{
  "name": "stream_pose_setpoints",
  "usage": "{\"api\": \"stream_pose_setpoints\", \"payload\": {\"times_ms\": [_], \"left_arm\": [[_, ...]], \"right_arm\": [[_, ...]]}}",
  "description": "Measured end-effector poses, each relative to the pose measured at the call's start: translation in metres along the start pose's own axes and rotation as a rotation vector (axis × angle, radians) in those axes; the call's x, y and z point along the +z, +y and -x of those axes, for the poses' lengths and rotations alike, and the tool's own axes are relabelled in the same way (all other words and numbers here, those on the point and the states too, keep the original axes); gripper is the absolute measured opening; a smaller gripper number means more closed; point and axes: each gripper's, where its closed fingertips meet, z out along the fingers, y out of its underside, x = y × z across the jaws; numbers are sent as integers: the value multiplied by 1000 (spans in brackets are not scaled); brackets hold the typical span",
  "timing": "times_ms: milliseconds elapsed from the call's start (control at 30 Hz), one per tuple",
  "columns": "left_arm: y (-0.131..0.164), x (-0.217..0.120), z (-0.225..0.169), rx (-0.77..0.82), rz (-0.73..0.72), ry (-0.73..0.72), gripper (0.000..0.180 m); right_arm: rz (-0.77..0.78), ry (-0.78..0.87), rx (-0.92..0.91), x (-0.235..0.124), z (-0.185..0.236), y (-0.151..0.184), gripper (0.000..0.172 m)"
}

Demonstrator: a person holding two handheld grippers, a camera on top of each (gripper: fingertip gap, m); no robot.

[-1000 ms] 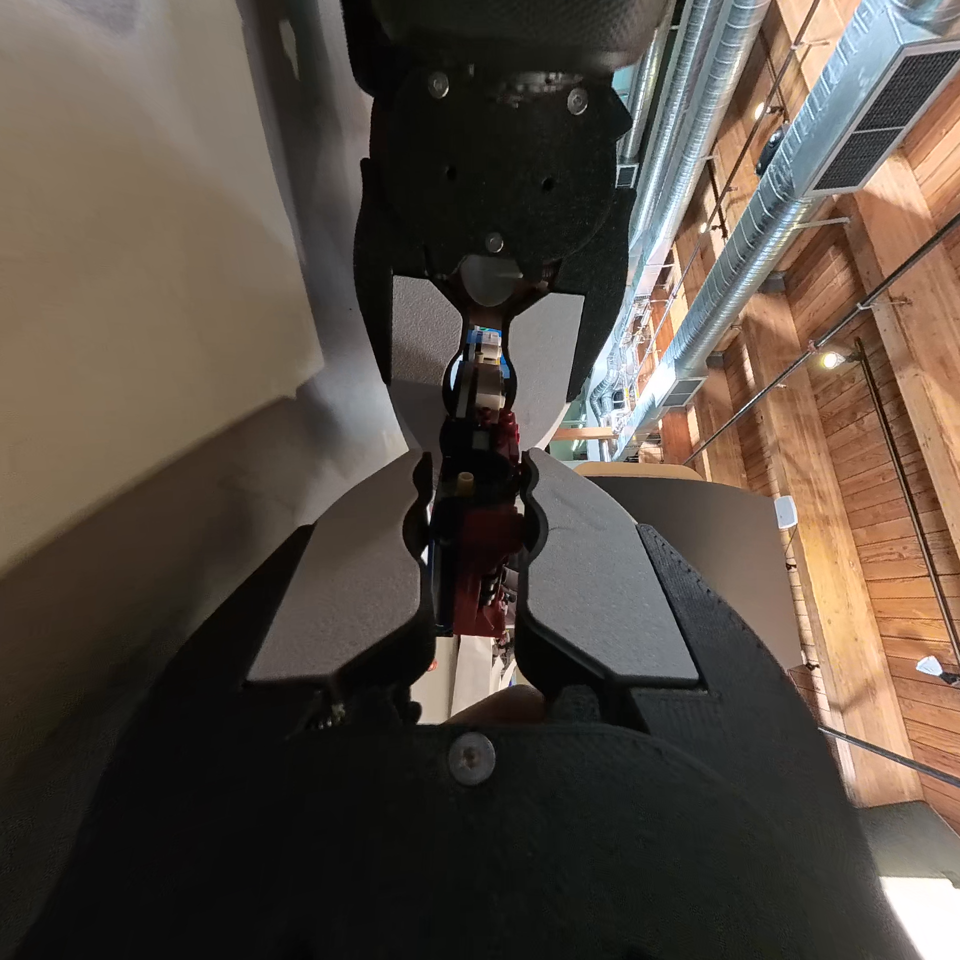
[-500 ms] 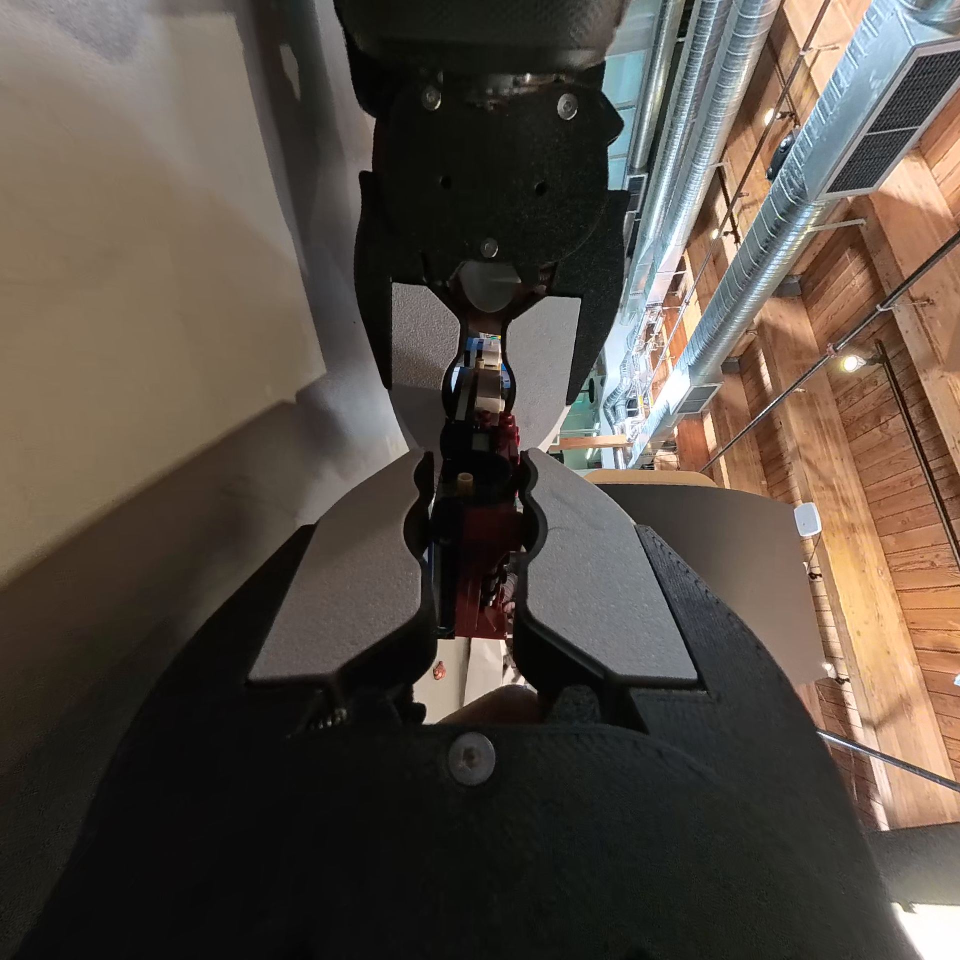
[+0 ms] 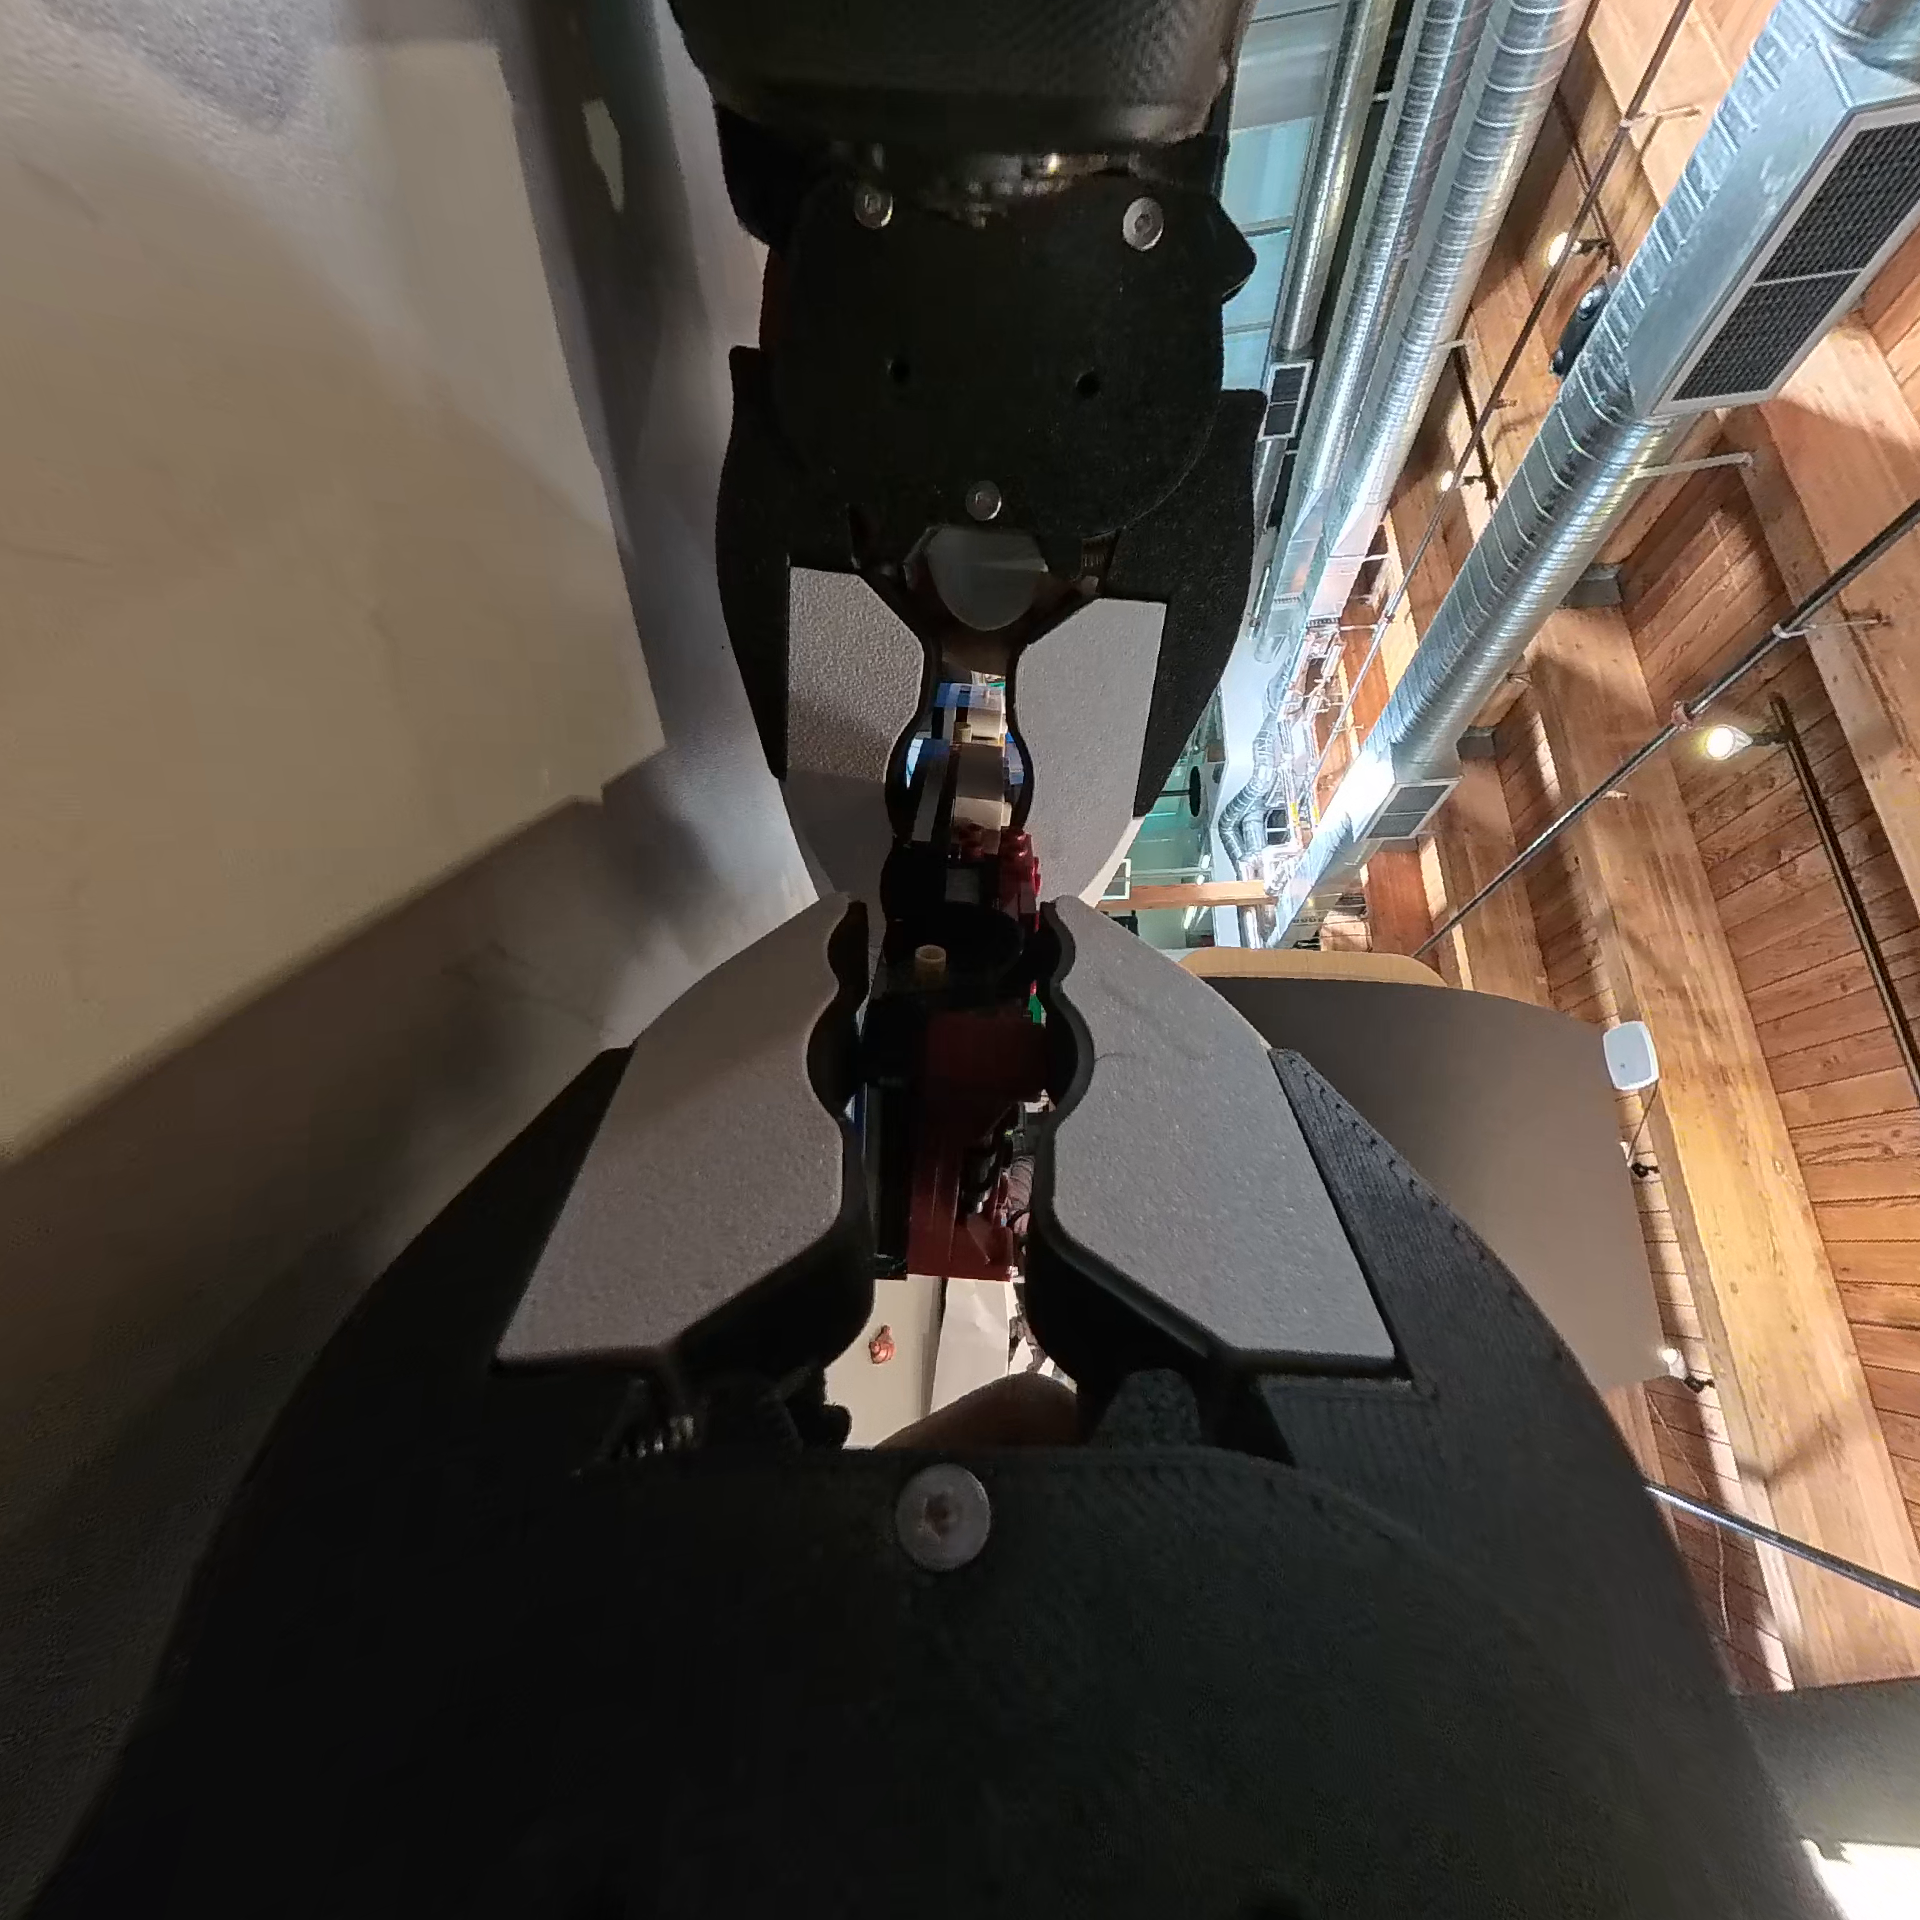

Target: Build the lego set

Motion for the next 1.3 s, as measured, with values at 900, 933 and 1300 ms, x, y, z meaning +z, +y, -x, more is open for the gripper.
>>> {"api": "stream_pose_setpoints", "payload": {"times_ms": [900,933,1300], "left_arm": [[-3,-5,13,114,-14,-90,25],[-3,-5,13,115,-14,-90,25],[-4,-7,13,149,-9,-97,25]], "right_arm": [[96,-49,-33,-9,5,13,37],[98,-49,-38,-8,5,13,37],[104,-89,-37,-9,7,12,38]]}}
